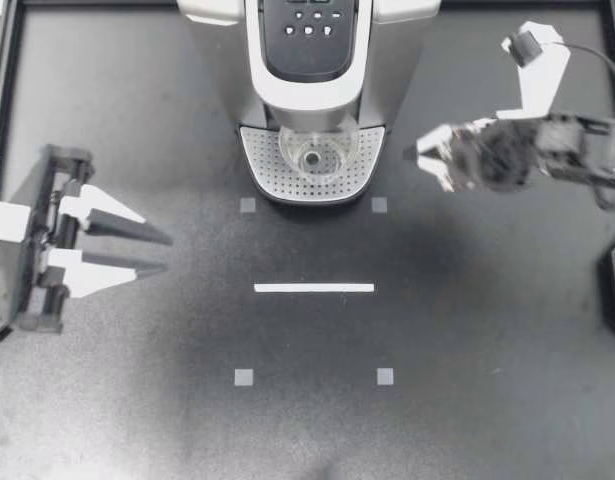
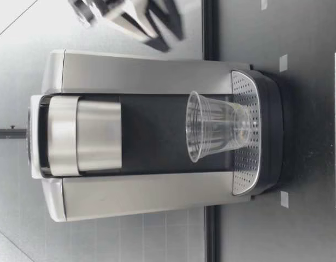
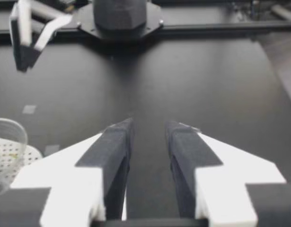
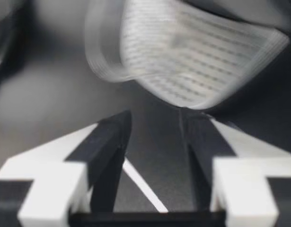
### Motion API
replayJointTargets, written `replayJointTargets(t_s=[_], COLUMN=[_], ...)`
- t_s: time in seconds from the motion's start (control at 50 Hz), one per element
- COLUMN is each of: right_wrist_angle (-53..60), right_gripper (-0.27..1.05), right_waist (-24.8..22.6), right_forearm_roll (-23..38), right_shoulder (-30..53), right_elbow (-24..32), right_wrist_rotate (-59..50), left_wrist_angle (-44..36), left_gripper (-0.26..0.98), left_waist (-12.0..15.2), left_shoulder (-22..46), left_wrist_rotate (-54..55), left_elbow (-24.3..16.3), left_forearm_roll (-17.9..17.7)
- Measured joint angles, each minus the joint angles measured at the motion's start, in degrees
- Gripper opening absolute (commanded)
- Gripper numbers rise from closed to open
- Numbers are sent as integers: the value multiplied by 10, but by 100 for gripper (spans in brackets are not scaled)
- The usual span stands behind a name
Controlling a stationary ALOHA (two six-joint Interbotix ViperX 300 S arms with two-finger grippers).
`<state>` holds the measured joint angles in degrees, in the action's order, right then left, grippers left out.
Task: Place the coffee capsule inside the capsule container, then place the cup onto the center of the cup tray, then push the 'Hot Water' and 'Travel Mug' buttons.
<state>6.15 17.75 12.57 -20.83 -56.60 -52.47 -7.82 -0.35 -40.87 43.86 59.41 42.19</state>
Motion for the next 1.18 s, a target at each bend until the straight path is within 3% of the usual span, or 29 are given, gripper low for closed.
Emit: replayJointTargets(t_s=[0.2,0.36,0.62,0.78,0.98,1.18], right_wrist_angle=[98,146,151,151,151,151], right_gripper=[51,51,50,49,36,35], right_waist=[-54,-90,-114,-115,-115,-115], right_forearm_roll=[144,204,210,204,202,202], right_shoulder=[-25,-25,-38,-49,-62,-62], right_elbow=[-10,-8,13,25,25,25], right_wrist_rotate=[70,135,244,249,250,249], left_wrist_angle=[-54,-66,-87,-99,-105,-106], left_gripper=[31,31,31,31,31,31], left_waist=[26,31,31,31,31,31], left_shoulder=[46,83,132,142,143,150], left_wrist_rotate=[0,-5,-59,-82,-92,-96], left_elbow=[-4,-26,-65,-74,-74,-75], left_forearm_roll=[-49,-60,-60,-60,-61,-60])
